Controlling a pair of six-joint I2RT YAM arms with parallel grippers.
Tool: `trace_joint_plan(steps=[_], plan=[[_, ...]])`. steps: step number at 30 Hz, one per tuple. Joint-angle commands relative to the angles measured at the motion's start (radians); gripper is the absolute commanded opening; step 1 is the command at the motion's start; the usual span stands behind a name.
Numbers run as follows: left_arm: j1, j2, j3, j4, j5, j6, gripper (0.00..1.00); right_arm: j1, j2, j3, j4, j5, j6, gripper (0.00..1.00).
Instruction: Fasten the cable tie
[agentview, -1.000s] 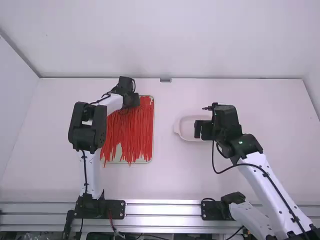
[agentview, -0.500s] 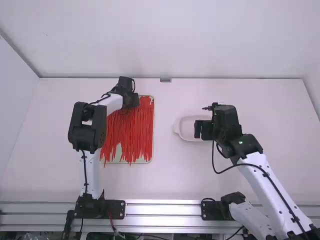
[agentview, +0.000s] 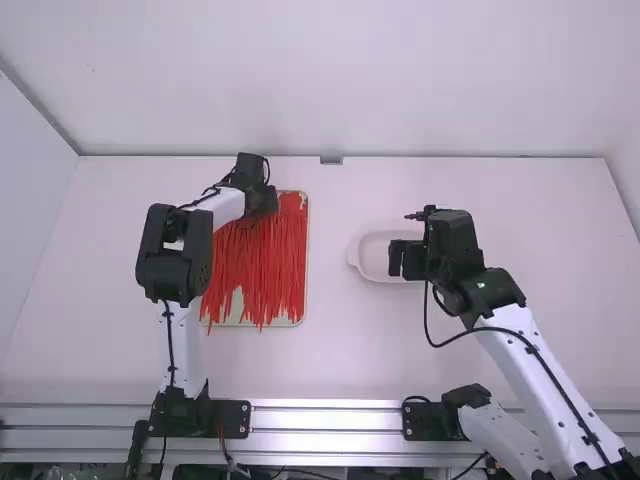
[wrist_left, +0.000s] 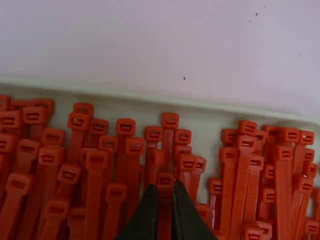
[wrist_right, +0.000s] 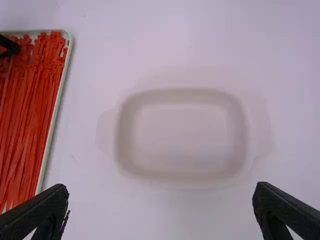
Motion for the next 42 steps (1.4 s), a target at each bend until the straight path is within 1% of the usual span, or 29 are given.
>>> trace_joint_plan(steps=[1,5,12,20,23,25,36,38,40,42], plan=[[0.018,0.014,-0.010,-0.003,-0.027,-0.017,0.01,-0.002,0.008,0.032,0.003,0.005,0.000,0.98],[0.031,0.005,-0.010,-0.008,-0.026,-0.029,0.01,-0.002,0.008,0.032,0.003,0.005,0.000,0.98],[0.070,-0.043,-0.010,-0.015,0.032,-0.029,0.01,-0.002,0.008,0.032,0.009,0.005,0.000,0.98],[0.069,-0.166,-0.010,-0.071,0.046,-0.039,0.01,-0.002,0.008,0.032,0.011,0.005,0.000,0.98],[0.068,-0.253,-0.010,-0.094,0.105,-0.050,0.01,-0.002,0.008,0.032,0.010,0.005,0.000,0.98],[0.064,-0.283,-0.010,-0.103,0.112,-0.054,0.01,-0.002,0.008,0.032,0.010,0.005,0.000,0.98],[0.063,-0.565,-0.010,-0.241,0.103,-0.051,0.01,-0.002,0.008,0.032,0.011,0.005,-0.004,0.98],[0.063,-0.645,-0.011,-0.272,0.100,-0.047,0.01,-0.002,0.008,0.032,0.017,0.003,-0.002,0.98],[0.063,-0.683,-0.013,-0.286,0.100,-0.047,0.01,-0.002,0.008,0.032,0.021,-0.002,0.000,0.98],[0.063,-0.776,-0.040,-0.304,0.100,-0.047,0.01,0.001,0.008,0.032,0.026,-0.002,0.000,0.98]])
